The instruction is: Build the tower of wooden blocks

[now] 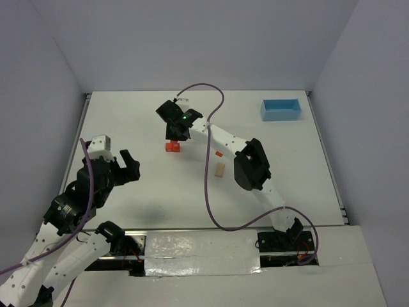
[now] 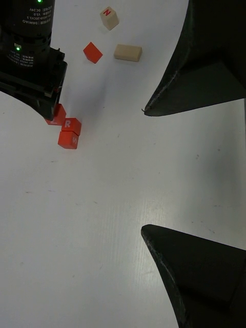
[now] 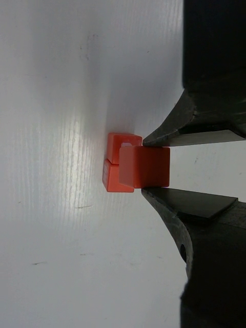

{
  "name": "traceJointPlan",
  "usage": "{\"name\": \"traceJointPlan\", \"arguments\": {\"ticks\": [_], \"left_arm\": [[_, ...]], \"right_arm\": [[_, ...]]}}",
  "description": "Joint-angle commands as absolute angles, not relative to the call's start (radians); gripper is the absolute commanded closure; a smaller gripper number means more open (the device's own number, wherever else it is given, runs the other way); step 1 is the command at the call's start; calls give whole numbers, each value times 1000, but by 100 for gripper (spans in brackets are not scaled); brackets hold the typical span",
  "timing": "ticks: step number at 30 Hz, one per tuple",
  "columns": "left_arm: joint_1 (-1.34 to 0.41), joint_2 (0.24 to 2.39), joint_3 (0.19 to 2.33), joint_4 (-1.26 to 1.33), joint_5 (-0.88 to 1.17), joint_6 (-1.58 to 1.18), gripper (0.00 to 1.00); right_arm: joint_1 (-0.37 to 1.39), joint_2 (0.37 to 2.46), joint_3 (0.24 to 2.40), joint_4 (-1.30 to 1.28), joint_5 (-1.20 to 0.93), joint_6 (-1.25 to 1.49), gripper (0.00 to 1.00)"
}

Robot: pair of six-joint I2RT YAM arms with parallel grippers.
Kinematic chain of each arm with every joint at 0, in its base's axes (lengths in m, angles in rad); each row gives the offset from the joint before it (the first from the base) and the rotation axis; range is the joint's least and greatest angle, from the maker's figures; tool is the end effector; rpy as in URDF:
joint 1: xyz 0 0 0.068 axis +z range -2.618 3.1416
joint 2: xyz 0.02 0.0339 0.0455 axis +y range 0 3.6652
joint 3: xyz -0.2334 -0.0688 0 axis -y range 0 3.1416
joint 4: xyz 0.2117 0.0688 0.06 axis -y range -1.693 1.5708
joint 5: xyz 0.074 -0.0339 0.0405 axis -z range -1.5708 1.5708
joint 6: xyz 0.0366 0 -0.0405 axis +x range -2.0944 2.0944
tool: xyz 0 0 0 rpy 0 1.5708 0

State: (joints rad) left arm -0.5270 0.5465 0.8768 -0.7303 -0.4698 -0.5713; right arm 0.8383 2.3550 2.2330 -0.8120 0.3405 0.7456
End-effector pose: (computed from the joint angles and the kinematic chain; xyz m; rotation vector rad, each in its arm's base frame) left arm 0.0944 -0.0358 0.3187 -0.3454 1.9038 -0.2711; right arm 0.3212 0.3389 0.2253 0.0251 2.4504 0.2785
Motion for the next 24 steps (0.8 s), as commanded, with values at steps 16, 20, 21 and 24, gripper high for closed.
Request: {"name": "traceJointPlan", "arguments": {"ticks": [16,20,21,24], "left_arm": [[-526,526,871,-681,-457,-540,0],[-526,525,871,-683,-456,-538,0],[-528,523,870,-683,-456,-538,0],[-528,520,870,-681,-454,-538,0]], "right_arm": [[859,2416,2322,-764,313,759,74],[859,2419,2316,-759,310,761,73],[859,2421,2316,-758,307,761,73],[859,2427,2315,-752,298,761,73]]}}
